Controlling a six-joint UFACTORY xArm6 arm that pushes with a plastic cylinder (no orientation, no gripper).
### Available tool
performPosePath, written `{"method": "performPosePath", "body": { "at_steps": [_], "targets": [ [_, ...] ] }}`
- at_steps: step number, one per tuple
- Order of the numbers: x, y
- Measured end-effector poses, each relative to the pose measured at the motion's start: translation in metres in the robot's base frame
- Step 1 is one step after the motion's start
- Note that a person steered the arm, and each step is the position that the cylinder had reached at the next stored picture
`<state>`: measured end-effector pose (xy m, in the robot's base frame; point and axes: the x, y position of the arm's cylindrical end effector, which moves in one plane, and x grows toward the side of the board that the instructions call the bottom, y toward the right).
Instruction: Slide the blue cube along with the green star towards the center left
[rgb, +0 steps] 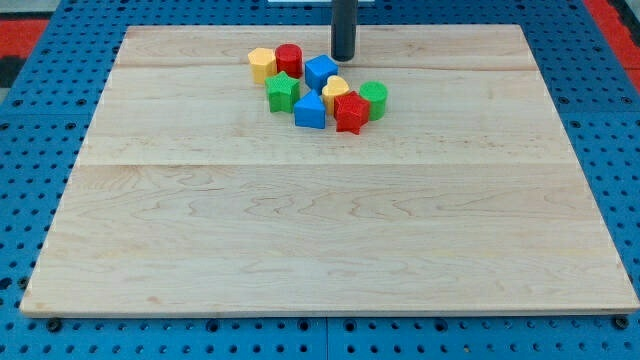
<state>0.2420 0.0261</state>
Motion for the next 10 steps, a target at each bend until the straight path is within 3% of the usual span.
{"method": "performPosePath", "body": {
  "at_steps": [3,5,8,10],
  "targets": [
    [0.039,-0.007],
    [0.054,-0.067],
    [0.117,-0.095],
    [0.139,-0.075]
  ]
}}
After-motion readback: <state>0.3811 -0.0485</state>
